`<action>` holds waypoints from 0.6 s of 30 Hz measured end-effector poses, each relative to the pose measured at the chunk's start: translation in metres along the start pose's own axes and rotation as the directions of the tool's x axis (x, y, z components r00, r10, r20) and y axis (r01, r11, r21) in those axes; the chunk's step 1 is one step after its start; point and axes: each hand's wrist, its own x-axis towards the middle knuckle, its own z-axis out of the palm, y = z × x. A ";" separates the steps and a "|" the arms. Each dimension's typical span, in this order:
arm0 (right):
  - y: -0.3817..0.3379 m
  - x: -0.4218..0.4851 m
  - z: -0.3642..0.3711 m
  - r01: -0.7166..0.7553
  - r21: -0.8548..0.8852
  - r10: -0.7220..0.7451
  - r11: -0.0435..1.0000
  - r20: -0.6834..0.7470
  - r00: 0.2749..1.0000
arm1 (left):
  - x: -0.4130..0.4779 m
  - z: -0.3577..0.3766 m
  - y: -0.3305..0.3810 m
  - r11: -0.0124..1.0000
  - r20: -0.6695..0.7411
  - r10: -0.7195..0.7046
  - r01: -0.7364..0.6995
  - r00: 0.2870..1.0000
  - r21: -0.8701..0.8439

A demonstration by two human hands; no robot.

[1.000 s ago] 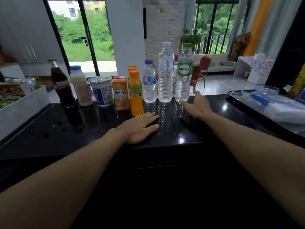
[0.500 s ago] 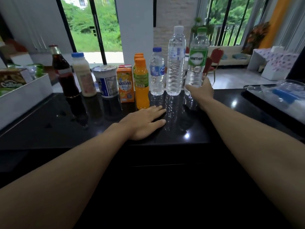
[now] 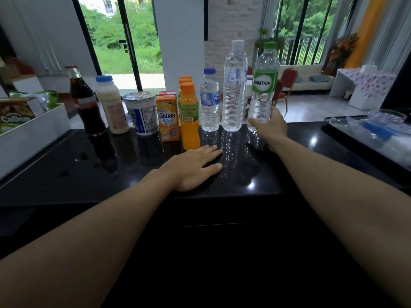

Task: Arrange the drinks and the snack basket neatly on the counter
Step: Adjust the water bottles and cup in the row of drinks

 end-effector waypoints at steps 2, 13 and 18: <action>0.000 0.001 0.000 0.000 0.019 -0.001 1.000 0.022 1.000 | 0.000 0.000 0.000 1.000 0.001 0.004 -0.004 1.000 0.000; -0.002 0.000 0.000 0.043 -0.065 -0.044 0.997 -0.011 0.999 | -0.001 0.000 0.000 1.000 -0.013 0.004 -0.004 1.000 0.001; 0.001 0.000 -0.003 0.038 0.032 -0.041 0.999 0.072 0.997 | -0.001 0.001 0.000 1.000 -0.018 0.000 0.000 1.000 -0.001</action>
